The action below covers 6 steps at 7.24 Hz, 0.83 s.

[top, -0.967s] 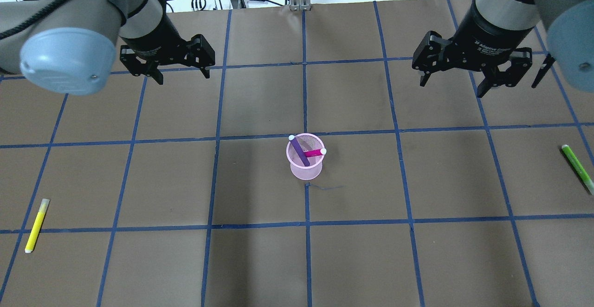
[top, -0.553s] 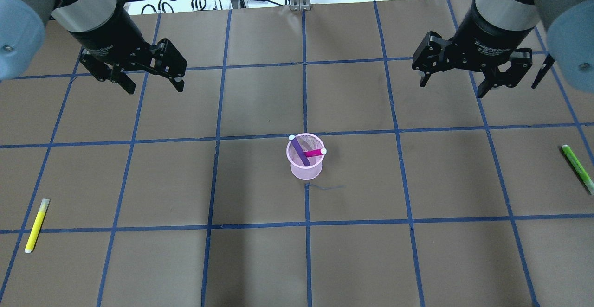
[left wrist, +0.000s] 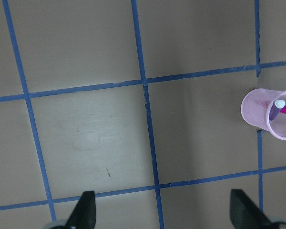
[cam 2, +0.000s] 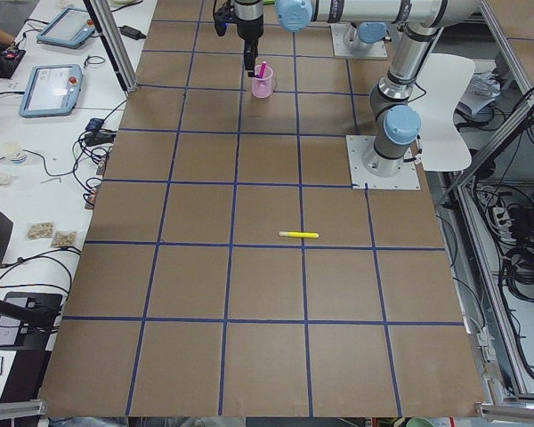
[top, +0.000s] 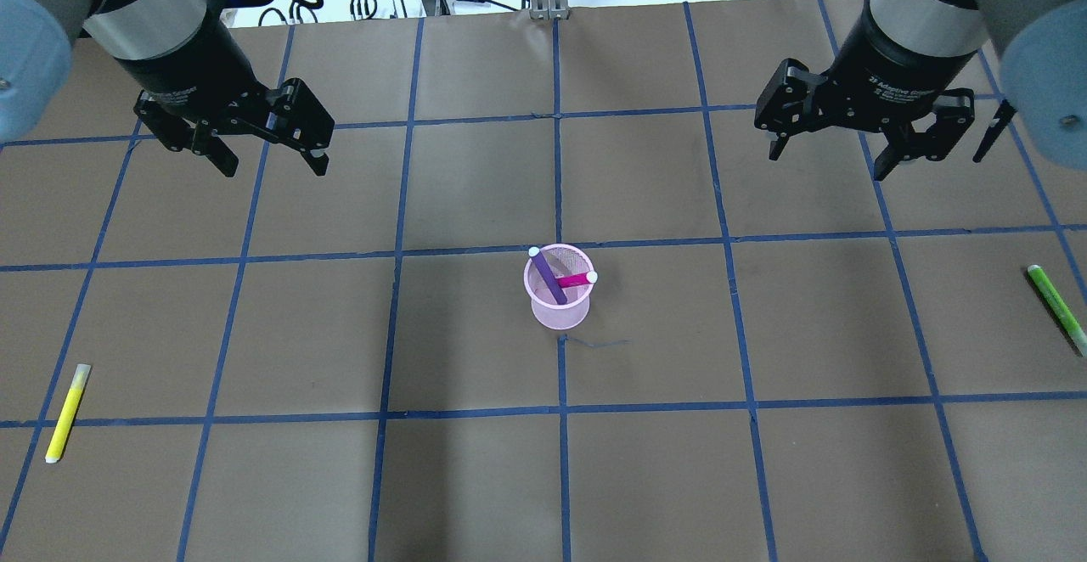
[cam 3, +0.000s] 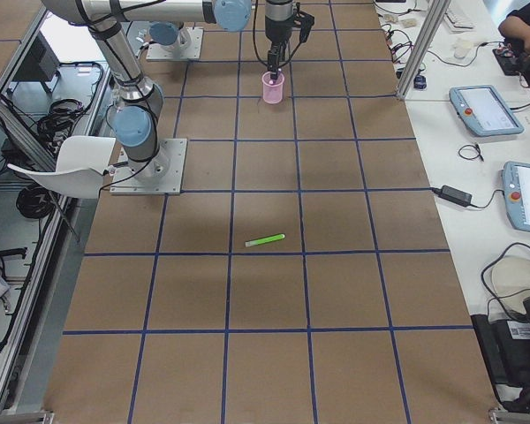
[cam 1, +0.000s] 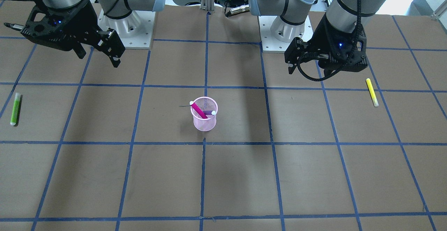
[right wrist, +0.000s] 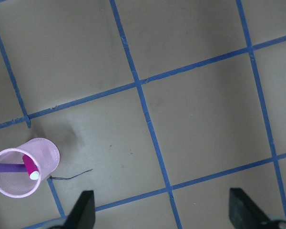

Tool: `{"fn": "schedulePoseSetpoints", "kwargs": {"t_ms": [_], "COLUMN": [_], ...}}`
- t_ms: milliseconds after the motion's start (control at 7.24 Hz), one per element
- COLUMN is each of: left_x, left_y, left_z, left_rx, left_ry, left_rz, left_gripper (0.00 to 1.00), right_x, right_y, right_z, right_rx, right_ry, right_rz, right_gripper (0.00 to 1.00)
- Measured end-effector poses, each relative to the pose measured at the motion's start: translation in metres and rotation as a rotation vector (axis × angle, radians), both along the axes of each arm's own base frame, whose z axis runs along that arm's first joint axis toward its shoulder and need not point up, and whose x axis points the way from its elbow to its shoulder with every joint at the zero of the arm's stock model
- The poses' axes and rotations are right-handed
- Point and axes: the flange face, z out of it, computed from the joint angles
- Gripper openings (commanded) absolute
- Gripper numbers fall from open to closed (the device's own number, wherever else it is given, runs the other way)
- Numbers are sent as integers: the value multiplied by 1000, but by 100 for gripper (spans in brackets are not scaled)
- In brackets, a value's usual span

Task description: Insert purple and pink pens into pink cup

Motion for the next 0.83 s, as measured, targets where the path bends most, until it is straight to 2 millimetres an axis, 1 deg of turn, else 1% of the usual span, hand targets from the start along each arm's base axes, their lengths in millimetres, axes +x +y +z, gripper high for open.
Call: {"fn": "schedulePoseSetpoints", "kwargs": {"t_ms": [276,415,829], "left_x": [3,6,5], "left_y": [-6,-5,-4], "left_z": [5,8,8], "left_rx": [-58,-72,-70], "left_ry": [-32,-63,-68], "left_rz": [91,106,64], "left_gripper": [100,100,100], "right_x": [-1,-1,-1], "right_y": [0,0,0], "right_z": [0,0,-1], "right_rx": [1,1,2], "right_ry": [5,7,8], "right_rz": [4,6,9], "right_gripper": [100,100,100]}}
